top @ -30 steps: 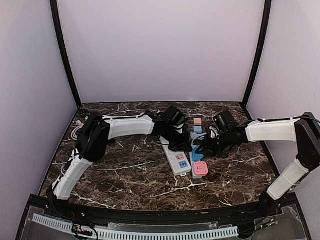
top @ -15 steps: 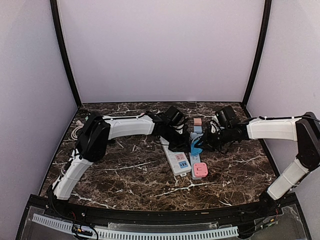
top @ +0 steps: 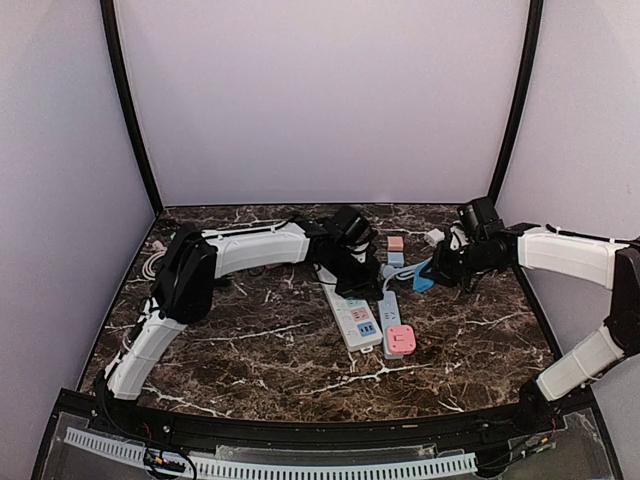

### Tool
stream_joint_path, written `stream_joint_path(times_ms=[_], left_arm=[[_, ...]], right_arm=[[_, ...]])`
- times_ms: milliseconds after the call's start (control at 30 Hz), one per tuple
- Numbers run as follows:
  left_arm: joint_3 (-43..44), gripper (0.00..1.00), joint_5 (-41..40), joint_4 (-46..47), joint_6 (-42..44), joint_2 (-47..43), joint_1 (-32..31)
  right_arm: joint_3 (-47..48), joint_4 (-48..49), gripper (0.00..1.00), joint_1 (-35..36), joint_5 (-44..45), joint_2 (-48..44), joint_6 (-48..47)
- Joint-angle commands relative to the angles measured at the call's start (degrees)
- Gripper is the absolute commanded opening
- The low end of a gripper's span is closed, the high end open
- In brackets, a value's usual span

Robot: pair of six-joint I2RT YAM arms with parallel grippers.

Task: Pull the plug off the socket

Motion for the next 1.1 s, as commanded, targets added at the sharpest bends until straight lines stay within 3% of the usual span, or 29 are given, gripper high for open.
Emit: stream_joint_path(times_ms=[0, 567, 933, 1067], left_arm=[[4.04, 0.02, -0.73, -4.23, 2.35, -2.29, -0.35], [2.13, 0.02, -0.78, -3.90, 2.50, -6.59, -0.37], [0.72, 0.02, -0.91, -3.21, 2.16, -6.93, -0.37], [0.64, 0.02, -0.79, -3.26, 2.05, -7.02, -0.37]], right_arm=[[-0.97, -4.27, 0.00, -4.54, 4.90, -1.22, -2.28], [-6.54, -4.94, 0.00, -17.64, 6.20, -1.32, -6.06], [-5.14, -7.09, 0.02, -17.93, 10.08, 2.24, -8.53], [-4.83, -6.83, 0.07, -17.83, 10.65, 3.51, -9.25]])
